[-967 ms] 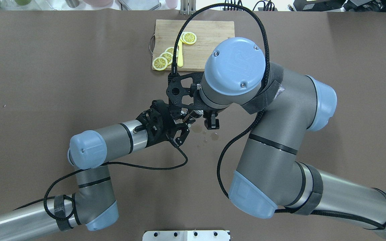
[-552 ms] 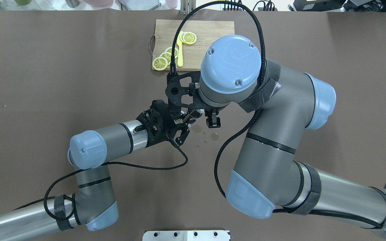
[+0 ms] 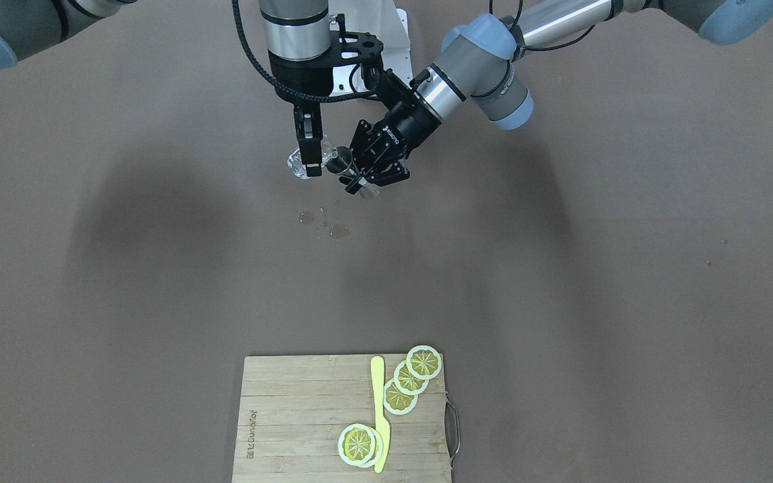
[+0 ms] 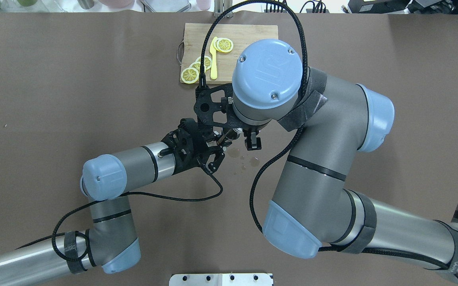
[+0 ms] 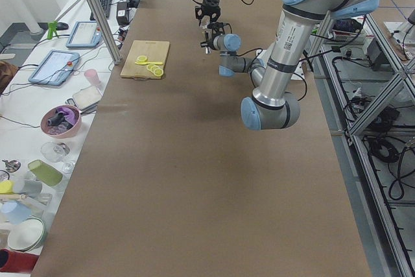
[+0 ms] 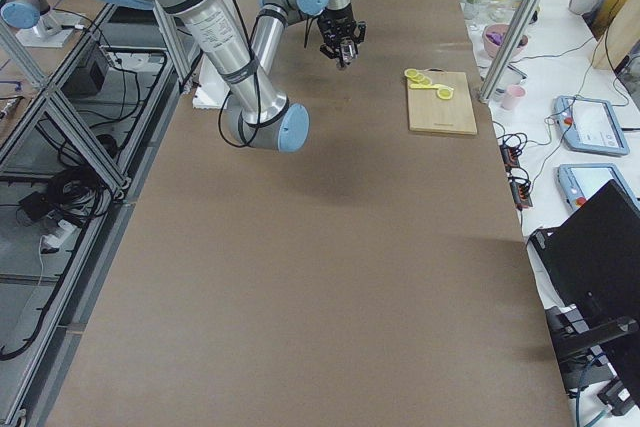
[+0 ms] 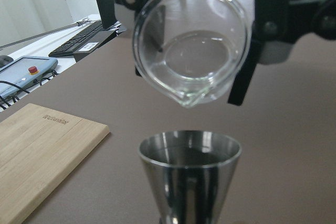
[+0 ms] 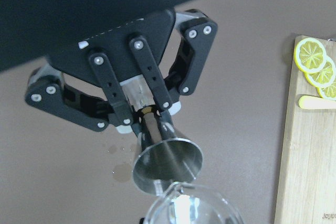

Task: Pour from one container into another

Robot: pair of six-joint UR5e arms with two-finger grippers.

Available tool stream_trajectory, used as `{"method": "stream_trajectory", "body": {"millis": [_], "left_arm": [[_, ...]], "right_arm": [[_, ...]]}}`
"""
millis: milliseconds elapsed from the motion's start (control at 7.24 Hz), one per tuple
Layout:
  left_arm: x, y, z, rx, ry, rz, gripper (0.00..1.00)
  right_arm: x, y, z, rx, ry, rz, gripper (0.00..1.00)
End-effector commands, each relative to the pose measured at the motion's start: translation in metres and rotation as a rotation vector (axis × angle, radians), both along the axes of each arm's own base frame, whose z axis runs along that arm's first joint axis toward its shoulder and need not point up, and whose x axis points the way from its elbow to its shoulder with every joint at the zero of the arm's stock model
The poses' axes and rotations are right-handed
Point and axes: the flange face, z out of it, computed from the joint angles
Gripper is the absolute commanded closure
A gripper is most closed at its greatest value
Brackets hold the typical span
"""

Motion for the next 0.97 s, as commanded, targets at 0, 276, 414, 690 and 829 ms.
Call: {"method": "stream_trajectory", "body": {"millis": [0, 276, 414, 690, 829], "left_arm": [[-0.0006, 0.0001, 0.0003, -0.002, 0.001, 0.000, 1.00], [-0.0006, 0.0003, 0.0013, -0.002, -0.001, 0.002, 1.00], [-0.0008, 0.0002, 0.0023, -0.002, -0.003, 0.000, 1.00], [-0.0007, 0.0003, 0.0023, -0.001, -0.003, 0.001, 1.00], [-0.0009, 0.0004, 0.0031, -0.001, -0.003, 0.001, 1.00]], "right_arm": [[-0.0012, -0.0022, -0.0013, 0.004, 0.022, 0.004, 1.00], [-0.0016, -0.0026, -0.0016, -0.002, 0.041, 0.002, 1.00], [-0.0020, -0.0025, -0.0014, 0.001, 0.044, 0.004, 1.00], [-0.0010, -0.0040, -0.0009, 0.020, 0.062, 0.005, 1.00], [-0.0015, -0.0034, -0.0012, 0.019, 0.065, 0.005, 1.00]]}}
